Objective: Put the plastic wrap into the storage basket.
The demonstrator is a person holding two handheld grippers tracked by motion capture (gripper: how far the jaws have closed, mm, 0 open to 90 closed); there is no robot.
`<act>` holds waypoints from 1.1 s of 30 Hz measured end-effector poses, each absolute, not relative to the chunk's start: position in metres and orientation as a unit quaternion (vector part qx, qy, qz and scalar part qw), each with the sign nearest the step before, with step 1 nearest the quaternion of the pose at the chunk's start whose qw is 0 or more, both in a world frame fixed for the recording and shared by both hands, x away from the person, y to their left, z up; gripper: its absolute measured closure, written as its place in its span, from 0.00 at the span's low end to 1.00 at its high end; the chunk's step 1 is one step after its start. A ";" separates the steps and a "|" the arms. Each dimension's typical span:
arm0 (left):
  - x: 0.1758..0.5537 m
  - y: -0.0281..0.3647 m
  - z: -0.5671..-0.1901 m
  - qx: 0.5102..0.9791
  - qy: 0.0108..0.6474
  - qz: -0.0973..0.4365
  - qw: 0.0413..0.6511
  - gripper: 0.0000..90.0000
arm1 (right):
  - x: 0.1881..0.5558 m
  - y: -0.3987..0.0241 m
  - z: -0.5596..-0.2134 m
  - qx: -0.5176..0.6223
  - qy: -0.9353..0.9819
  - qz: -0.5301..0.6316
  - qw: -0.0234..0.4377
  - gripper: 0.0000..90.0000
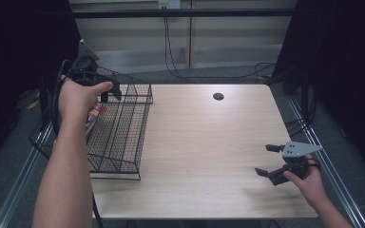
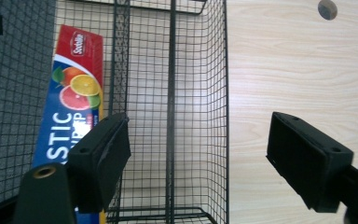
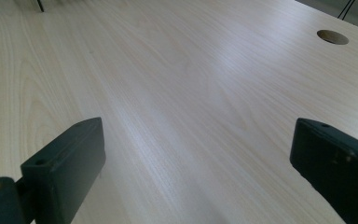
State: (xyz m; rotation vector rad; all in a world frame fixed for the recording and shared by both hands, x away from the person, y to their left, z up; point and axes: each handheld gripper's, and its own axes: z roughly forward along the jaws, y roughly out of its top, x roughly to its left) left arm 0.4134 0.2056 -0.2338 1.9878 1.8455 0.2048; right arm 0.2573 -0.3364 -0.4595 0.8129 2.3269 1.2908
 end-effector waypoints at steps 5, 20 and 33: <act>0.415 0.195 -0.238 0.722 0.656 0.073 0.210 0.21 | 0.258 -0.335 -0.460 0.285 0.823 0.457 0.178 0.03; 0.421 0.160 -0.259 0.747 0.622 0.055 0.227 0.18 | 0.258 -0.335 -0.460 0.284 0.825 0.456 0.176 0.03; 0.425 0.131 -0.282 0.764 0.597 0.039 0.241 0.16 | 0.256 -0.338 -0.461 0.288 0.824 0.455 0.178 0.03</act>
